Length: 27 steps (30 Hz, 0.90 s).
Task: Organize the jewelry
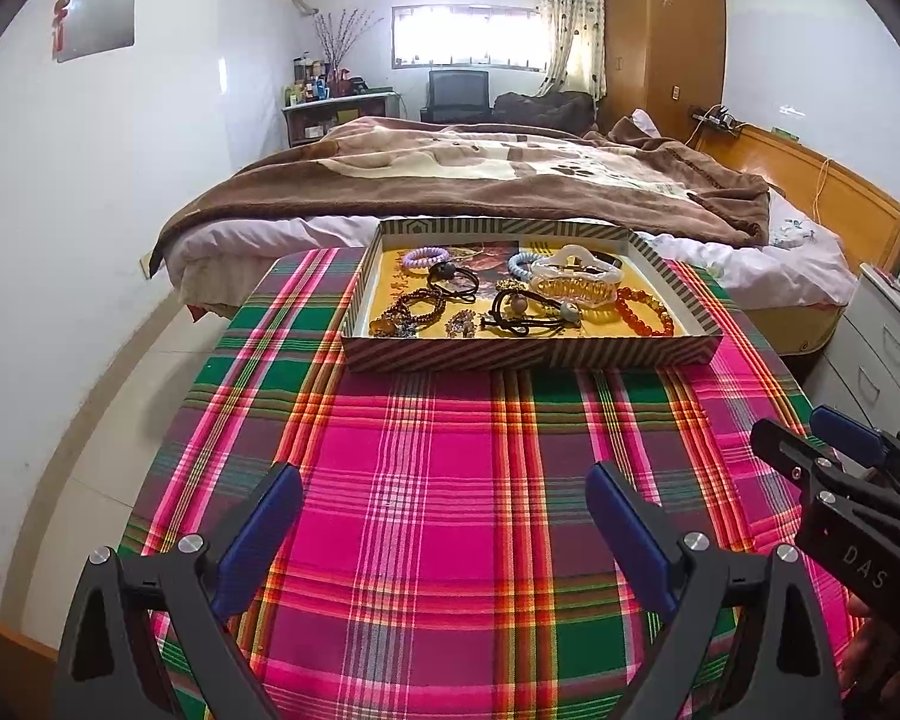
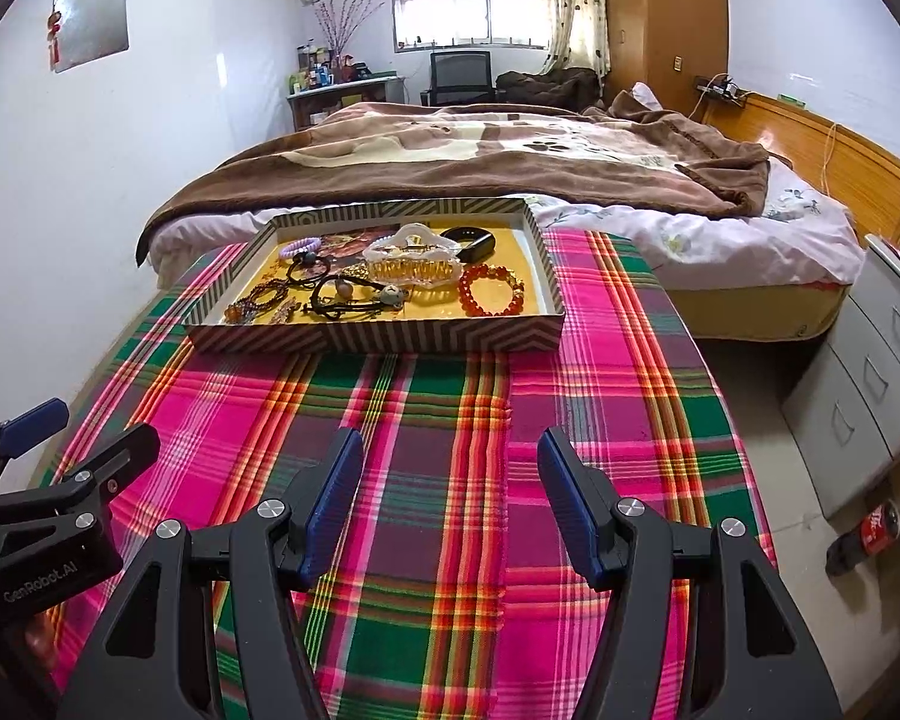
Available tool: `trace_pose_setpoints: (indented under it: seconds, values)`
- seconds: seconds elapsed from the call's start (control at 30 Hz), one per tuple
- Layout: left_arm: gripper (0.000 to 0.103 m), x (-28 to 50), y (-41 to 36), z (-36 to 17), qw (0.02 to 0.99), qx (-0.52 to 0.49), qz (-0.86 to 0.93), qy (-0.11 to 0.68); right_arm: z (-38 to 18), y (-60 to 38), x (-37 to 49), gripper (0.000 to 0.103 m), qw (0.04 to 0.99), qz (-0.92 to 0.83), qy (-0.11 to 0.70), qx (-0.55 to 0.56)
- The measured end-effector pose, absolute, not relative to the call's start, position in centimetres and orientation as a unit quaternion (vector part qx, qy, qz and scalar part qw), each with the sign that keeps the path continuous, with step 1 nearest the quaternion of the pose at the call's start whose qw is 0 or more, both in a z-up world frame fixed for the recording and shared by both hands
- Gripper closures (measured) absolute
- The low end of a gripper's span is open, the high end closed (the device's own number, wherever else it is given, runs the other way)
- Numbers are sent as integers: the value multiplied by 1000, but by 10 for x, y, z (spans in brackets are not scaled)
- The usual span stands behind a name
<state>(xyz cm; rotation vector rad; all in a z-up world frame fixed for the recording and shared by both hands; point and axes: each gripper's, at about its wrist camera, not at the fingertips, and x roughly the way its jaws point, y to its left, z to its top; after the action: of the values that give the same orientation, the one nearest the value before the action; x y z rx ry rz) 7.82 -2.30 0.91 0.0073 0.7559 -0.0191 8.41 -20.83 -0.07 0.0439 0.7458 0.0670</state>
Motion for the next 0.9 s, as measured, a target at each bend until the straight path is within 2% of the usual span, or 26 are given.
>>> trace_pose_setpoints:
  seconds: [0.9]
  values:
    - [7,78,-24,7,928,-6,-8,372,-1,-206,84,42,931,34,364,23]
